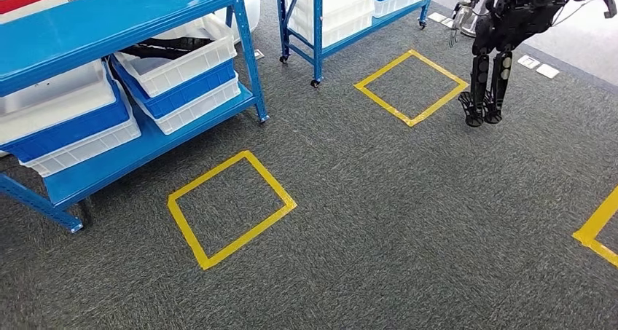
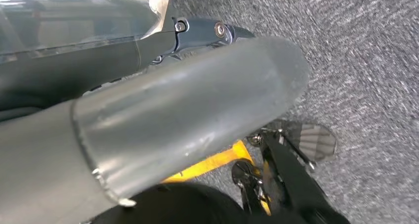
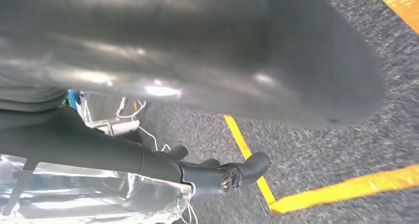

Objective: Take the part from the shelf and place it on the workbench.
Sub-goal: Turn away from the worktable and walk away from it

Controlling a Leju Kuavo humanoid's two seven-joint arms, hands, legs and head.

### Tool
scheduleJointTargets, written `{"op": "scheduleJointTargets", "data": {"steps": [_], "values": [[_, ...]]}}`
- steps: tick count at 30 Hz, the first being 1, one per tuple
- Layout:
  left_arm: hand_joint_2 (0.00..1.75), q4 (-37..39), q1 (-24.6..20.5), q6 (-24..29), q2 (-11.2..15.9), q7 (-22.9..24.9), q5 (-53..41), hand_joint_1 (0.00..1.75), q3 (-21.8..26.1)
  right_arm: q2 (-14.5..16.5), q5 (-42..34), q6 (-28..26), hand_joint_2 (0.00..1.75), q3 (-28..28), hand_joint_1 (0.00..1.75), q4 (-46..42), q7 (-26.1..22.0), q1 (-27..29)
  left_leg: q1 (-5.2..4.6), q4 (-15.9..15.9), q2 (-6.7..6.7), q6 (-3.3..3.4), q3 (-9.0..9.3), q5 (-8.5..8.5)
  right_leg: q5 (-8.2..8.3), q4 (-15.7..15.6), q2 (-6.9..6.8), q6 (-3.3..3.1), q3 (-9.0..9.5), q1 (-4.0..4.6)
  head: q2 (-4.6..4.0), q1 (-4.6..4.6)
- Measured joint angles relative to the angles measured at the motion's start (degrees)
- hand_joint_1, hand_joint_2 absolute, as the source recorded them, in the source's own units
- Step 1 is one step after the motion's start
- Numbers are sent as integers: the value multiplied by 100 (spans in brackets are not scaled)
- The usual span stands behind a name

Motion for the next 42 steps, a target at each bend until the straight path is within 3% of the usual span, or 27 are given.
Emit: {"op": "scheduleJointTargets", "data": {"steps": [2, 4, 6, 8, 9, 10, 11, 12, 14, 16, 18, 19, 21, 23, 25, 26, 28, 30, 32, 34, 36, 37, 39, 41, 42], "values": [[0, -1, -22, -17, 2, -13, 2, 0, -1, 5, 6, 0, 0, -1, 0, 0, -33, -6, -56, -170, 50, 53, 70, -11, -25, -18, -92, 41, 27, 15, 0, -5], [0, 0, -19, -20, -2, -20, 9, 0, -1, 3, 21, 0, 0, -2, 0, -3, -73, -24, -54, -260, -74, 91, 118, 28, -45, -36, -143, 86, 67, 19, 0, -21], [0, 1, -17, -19, -10, -28, 33, 0, 1, -7, 49, 0, 0, -3, 0, -8, -95, -25, -13, -394, -192, 147, 205, 99, -189, 200, 50, 92, -15, 23, 0, -15], [0, 2, -28, -15, -17, -38, 76, 0, 5, -28, 90, 0, 0, -3, 0, -9, -107, -7, 12, -446, -312, 193, 234, 131, -475, 830, 307, 56, -324, -4, 0, 4], [0, 2, -32, -13, -18, -40, 97, 0, 9, -39, 107, -1, 0, -3, 0, -9, -110, -3, 16, -445, -384, 201, 230, 136, -589, 1158, 358, 57, -499, -21, 0, 9], [0, 2, -29, -11, -20, -41, 109, 0, 13, -53, 118, -1, 0, -3, 0, -9, -113, 3, 22, -443, -463, 196, 229, 134, -631, 1358, 379, 86, -616, -41, 0, 11], [0, 3, -22, -10, -24, -42, 114, 0, 16, -67, 121, -2, 0, -3, 0, -9, -113, 6, 32, -437, -546, 182, 229, 132, -582, 1368, 388, 142, -645, -66, 0, 13], [0, 4, -16, -9, -29, -43, 115, 0, 19, -79, 122, -3, 0, -3, 0, -9, -113, 8, 48, -424, -625, 160, 229, 127, -448, 1165, 401, 217, -567, -95, 0, 13], [0, 5, -8, -1, -39, -48, 114, 0, 29, -96, 123, -3, 0, -3, 0, -7, -113, 11, 70, -364, -769, 75, 213, 97, -127, 462, 520, 355, -264, -155, 0, 25], [0, 5, -7, 26, -42, -55, 116, 0, 52, -102, 139, -4, 0, -4, 0, -2, -120, 3, 67, -288, -865, -17, 174, 55, 17, 55, 623, 329, -98, -168, 0, 39], [0, 6, 8, 56, -40, -61, 124, 0, 82, -106, 168, -4, 0, -4, 0, 0, -135, -20, 79, -265, -926, -67, 148, 43, 26, 24, 587, 207, -75, -146, 0, 40], [0, 6, 21, 67, -39, -63, 130, 0, 93, -105, 183, -3, 0, -4, 0, 0, -144, -31, 96, -251, -904, -83, 141, 38, 34, 20, 550, 165, -54, -141, 0, 36], [0, 6, 35, 86, -40, -65, 140, 0, 106, -103, 215, -3, 0, -5, 0, 0, -166, -31, 108, -24, -683, -118, 43, -88, 49, 10, 466, 106, -18, -141, 0, 11], [0, 6, 27, 97, -45, -73, 159, 0, 108, -108, 246, -4, 0, -6, 0, 0, -182, -17, 107, 595, -406, -151, -261, -393, 38, 8, 367, 72, -10, -110, 0, -18], [0, 6, 24, 105, -46, -82, 177, 0, 109, -121, 267, -4, 0, -6, 0, 0, -188, -12, 114, 1215, -322, -154, -605, -606, 13, 9, 249, 35, -3, -71, 0, -22], [0, 6, 29, 110, -46, -85, 181, 0, 110, -127, 276, -4, 0, -6, 0, 0, -188, -14, 111, 1291, -310, -135, -668, -572, -1, 8, 193, 16, 6, -52, 0, -24], [0, 6, 35, 119, -46, -87, 183, 0, 111, -133, 297, -7, 0, -6, 0, 0, -188, -23, 77, 842, -243, -38, -482, -246, -31, 3, 89, -14, 44, -15, 0, -24], [0, 5, 22, 125, -44, -88, 184, 0, 111, -127, 309, -10, 0, -6, 0, 0, -188, -27, -17, 151, 18, 118, -153, 36, -63, -12, -2, -20, 84, 21, 0, -17], [0, 4, -2, 131, -44, -91, 182, 0, 111, -122, 312, -12, 0, -6, 0, 0, -188, -30, -96, -129, 171, 209, -27, 74, -90, -36, -99, 10, 110, 27, 0, -17], [0, 4, -10, 138, -46, -93, 181, 0, 111, -116, 313, -18, 0, -6, 0, -2, -188, -44, -107, -216, 51, 231, 6, 97, -107, -84, -209, 50, 151, 39, 0, -32], [0, 7, -3, 148, -54, -91, 181, 0, 111, -124, 320, -31, 0, -6, 0, -5, -188, -53, -69, -390, -86, 237, 116, 175, -178, 8, -69, 75, 149, 48, 0, -24], [0, 8, -8, 153, -59, -90, 181, 0, 111, -133, 325, -39, 0, -6, 0, -6, -188, -51, -39, -464, -155, 238, 166, 212, -277, 218, 84, 74, 52, 45, 0, -9], [0, 8, -20, 161, -65, -86, 179, 0, 111, -154, 335, -50, 0, -5, 0, -4, -188, -37, -19, -500, -304, 242, 181, 230, -548, 924, 339, 53, -318, 14, 0, 8], [0, 9, -17, 167, -69, -72, 174, 0, 111, -177, 346, -52, 0, -6, 0, -3, -187, -22, -4, -498, -472, 233, 180, 228, -658, 1412, 396, 100, -625, -17, 0, 16], [0, 9, -10, 168, -72, -62, 170, 0, 112, -188, 350, -52, 0, -6, 0, -2, -187, -14, 9, -493, -557, 218, 184, 225, -573, 1361, 404, 162, -637, -37, 0, 17]]}}
